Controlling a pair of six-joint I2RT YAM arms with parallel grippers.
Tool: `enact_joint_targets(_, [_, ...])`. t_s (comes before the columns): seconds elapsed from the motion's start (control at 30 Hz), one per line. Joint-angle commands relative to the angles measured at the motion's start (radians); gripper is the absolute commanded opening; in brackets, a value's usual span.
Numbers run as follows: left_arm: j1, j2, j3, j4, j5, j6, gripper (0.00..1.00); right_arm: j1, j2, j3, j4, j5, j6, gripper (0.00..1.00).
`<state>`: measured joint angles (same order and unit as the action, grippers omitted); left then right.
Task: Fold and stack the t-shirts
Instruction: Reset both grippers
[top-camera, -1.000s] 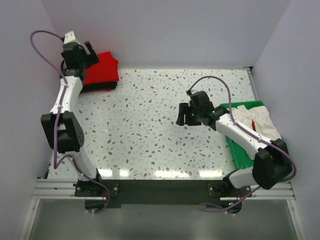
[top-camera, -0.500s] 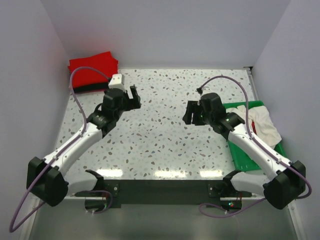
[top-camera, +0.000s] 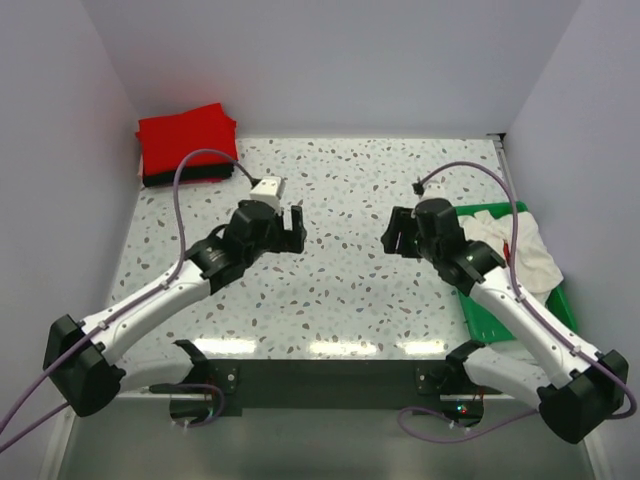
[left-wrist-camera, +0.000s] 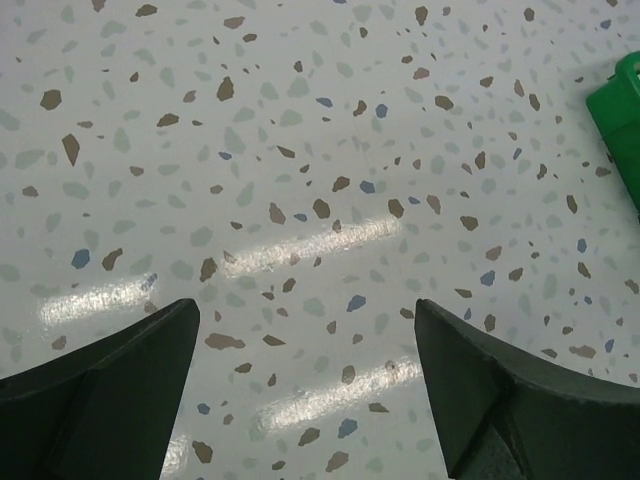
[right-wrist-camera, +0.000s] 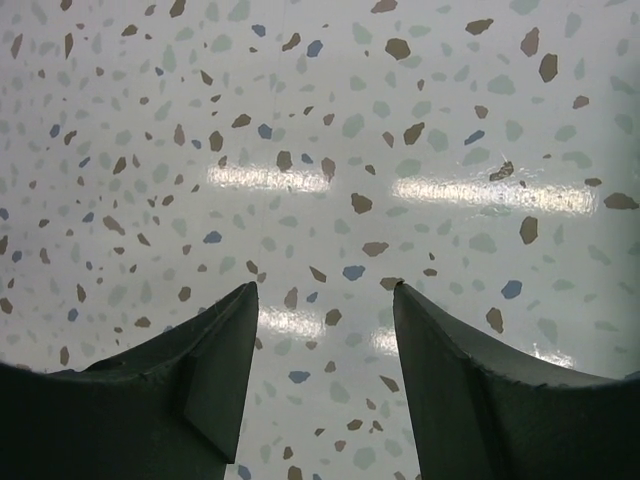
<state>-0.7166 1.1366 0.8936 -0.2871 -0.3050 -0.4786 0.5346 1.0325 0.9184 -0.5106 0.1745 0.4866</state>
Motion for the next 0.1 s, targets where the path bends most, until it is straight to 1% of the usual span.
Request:
enact_joint_targets(0.0, [-0.006,0.025,0.083,-0.020,0.070,0.060,0.94,-0.001,-0.020,-0.013,0.027,0.049,0.027,0.60])
enact_joint_targets(0.07, [-0.006,0.025,0.097,-0.024,0.069,0.083,0.95,0.001,-0.019,-0.012,0.030,0.051,0.029,0.60])
